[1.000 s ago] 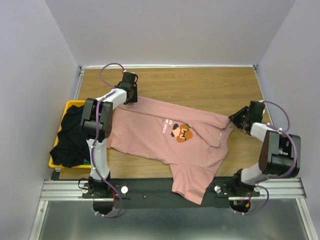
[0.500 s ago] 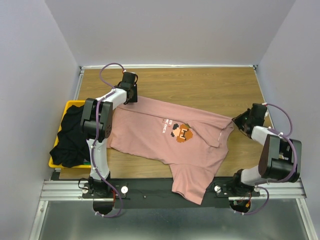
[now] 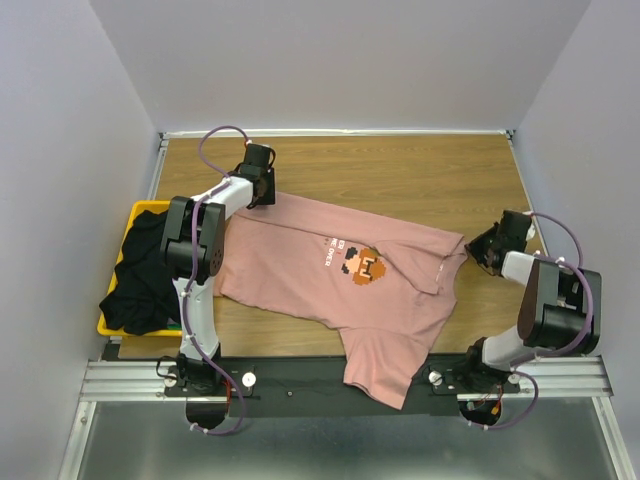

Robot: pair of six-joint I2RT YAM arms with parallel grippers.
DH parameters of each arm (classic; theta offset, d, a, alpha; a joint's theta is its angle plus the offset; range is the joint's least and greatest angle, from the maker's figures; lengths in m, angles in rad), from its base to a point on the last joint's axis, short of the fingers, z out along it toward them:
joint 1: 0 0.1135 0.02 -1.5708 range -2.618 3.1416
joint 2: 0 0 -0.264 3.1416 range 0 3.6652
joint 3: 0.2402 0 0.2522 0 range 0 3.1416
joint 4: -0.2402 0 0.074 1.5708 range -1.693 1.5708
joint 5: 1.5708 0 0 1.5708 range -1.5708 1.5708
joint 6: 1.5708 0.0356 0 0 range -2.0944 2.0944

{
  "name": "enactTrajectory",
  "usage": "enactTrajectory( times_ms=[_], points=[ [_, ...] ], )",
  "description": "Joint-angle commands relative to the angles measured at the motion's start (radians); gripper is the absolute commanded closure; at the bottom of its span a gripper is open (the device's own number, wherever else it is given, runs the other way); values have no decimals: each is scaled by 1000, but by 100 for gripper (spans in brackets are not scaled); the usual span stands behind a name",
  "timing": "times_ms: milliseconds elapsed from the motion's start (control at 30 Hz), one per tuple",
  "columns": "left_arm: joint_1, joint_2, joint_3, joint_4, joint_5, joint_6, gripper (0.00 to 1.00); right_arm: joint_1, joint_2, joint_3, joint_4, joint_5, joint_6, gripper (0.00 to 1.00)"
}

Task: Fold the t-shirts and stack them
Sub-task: Fold the tshirt

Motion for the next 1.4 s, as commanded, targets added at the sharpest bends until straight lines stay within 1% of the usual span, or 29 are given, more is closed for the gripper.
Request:
enactTrajectory(
  times_ms=[0,33,67,100,133,167,233,267,300,367,500,533,567,600,633,667,767,800,833,867,900,933,967,1033,1067,1100,1167,1300,1367],
  points=[
    [13,21,2,-24,-24,-5,43,-13,41,24,-14,62,-37,87],
    [13,13,-1,-24,-25,-6,42,-13,38,25,-17,60,-38,84],
    [11,9,-7,-24,-22,-8,35,-13,33,30,-23,62,-37,78],
    [10,6,-7,-20,-24,-8,34,-13,14,32,-31,58,-49,76],
    [8,-7,-9,-20,-25,-8,30,-13,3,36,-39,63,-55,73],
    [5,-14,-12,-20,-24,-6,29,-13,-9,47,-63,65,-57,71],
    [2,-47,-17,-20,-24,-13,25,-12,-57,64,-102,63,-71,68],
    [-1,-60,-23,-19,-24,-16,24,-12,-78,71,-140,54,-77,66],
    [-4,-94,-24,-19,-24,-23,23,-12,-116,81,-148,23,-84,61],
    [-10,-134,-29,-19,-21,-28,20,-7,-164,82,-207,0,-94,57],
    [-36,-264,-41,-28,-34,-40,19,45,-272,88,-307,-23,-133,50],
    [-50,-324,-46,-30,-41,-43,16,65,-287,90,-330,-33,-143,49],
    [-58,-358,-53,-30,-59,-48,16,88,-299,102,-382,-32,-153,46],
    [-67,-391,-78,-28,-67,-48,15,153,-318,110,-414,-20,-178,43],
    [-76,-425,-93,-27,-79,-49,15,194,-325,120,-450,32,-189,42],
    [-93,-489,-131,-28,-97,-48,15,261,-330,139,-511,55,-196,41],
    [-105,-631,-210,-20,-123,-57,15,362,-338,160,-609,130,-207,41],
    [-108,-668,-275,-8,-128,-59,15,419,-336,176,-628,149,-212,41],
    [-108,-742,-309,1,-131,-60,15,450,-321,183,-646,179,-213,41],
    [-110,-781,-343,9,-139,-60,15,476,-312,193,-678,190,-218,41],
    [-111,-815,-410,24,-143,-62,15,529,-298,214,-691,201,-221,41],
    [-113,-883,-444,33,-145,-62,15,556,-271,223,-705,227,-222,42],
    [-111,-915,-505,42,-146,-63,15,615,-254,234,-724,245,-222,44],
    [-114,-994,-564,75,-153,-60,15,675,-202,265,-744,299,-232,47],
    [-114,-1014,-590,85,-156,-60,15,732,-182,274,-749,316,-232,47],
    [-114,-1031,-636,104,-162,-59,15,758,-162,283,-752,331,-233,47],
    [-114,-1064,-679,119,-176,-52,15,809,-103,306,-761,374,-230,48],
    [-114,-1077,-711,141,-194,-55,15,843,-28,331,-761,423,-213,48],
    [-114,-1077,-731,154,-179,-60,15,847,0,344,-763,442,-219,48]
  ],
)
